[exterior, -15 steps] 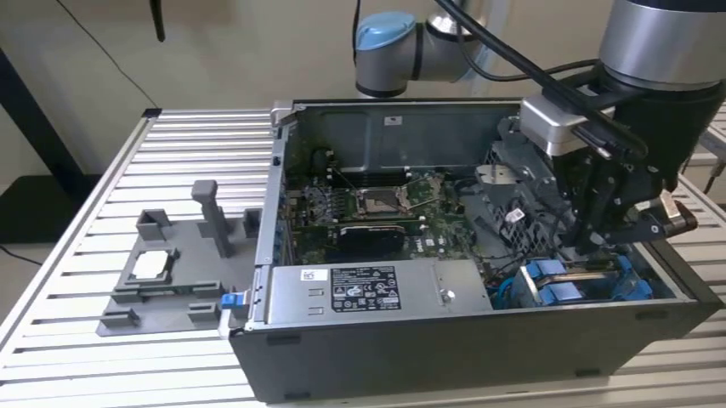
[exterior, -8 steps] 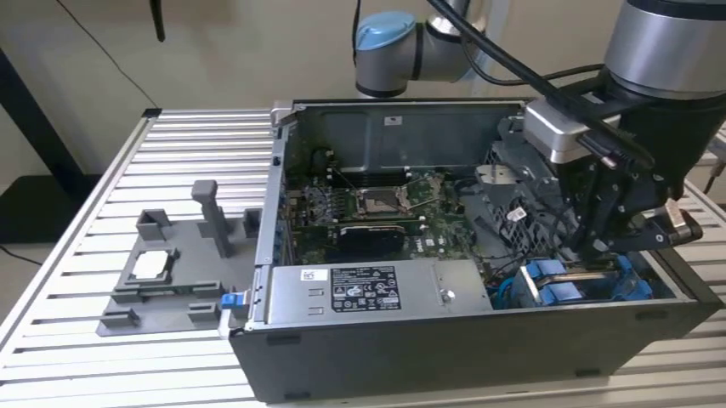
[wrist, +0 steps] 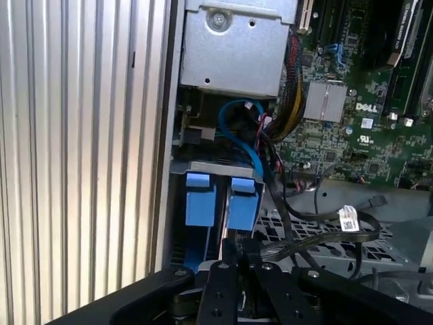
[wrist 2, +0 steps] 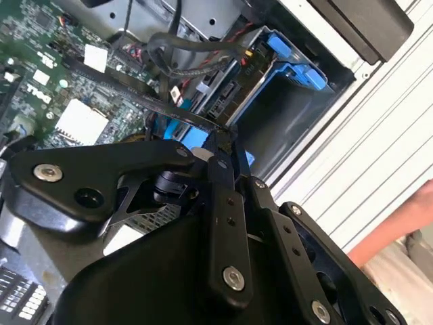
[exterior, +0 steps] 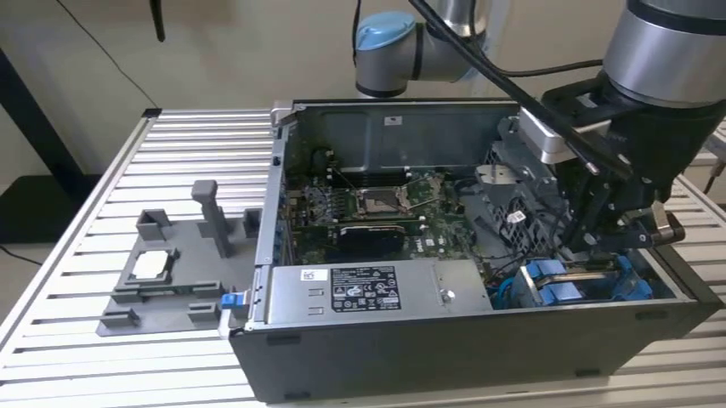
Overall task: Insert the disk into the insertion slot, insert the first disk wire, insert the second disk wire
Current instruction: 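Insert the second disk wire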
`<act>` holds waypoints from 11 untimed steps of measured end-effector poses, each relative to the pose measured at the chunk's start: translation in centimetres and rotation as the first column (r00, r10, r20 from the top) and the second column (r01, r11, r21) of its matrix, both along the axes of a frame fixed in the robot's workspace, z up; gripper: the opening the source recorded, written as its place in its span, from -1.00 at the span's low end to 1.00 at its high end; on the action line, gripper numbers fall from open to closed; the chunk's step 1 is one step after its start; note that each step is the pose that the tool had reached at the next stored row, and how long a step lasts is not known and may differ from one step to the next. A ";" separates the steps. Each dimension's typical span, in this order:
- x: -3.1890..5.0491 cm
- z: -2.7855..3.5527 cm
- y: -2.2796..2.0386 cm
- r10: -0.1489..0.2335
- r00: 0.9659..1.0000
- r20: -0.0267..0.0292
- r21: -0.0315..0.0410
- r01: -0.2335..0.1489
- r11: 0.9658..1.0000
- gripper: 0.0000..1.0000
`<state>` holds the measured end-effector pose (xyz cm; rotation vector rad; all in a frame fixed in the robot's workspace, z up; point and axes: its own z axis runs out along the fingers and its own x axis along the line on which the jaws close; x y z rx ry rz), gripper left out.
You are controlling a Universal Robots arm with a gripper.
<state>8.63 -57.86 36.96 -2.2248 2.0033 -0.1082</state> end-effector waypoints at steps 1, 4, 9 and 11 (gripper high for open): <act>0.00 -0.02 0.00 -0.004 1.000 0.000 0.011 0.004 1.000 -0.69; 0.03 -0.09 0.01 -0.012 1.000 0.000 0.018 0.012 1.000 -0.69; 0.10 -0.11 0.00 -0.012 1.000 -0.003 0.018 0.012 1.000 -0.69; 0.41 -0.14 -0.02 -0.012 1.000 -0.024 0.018 0.013 1.000 -0.69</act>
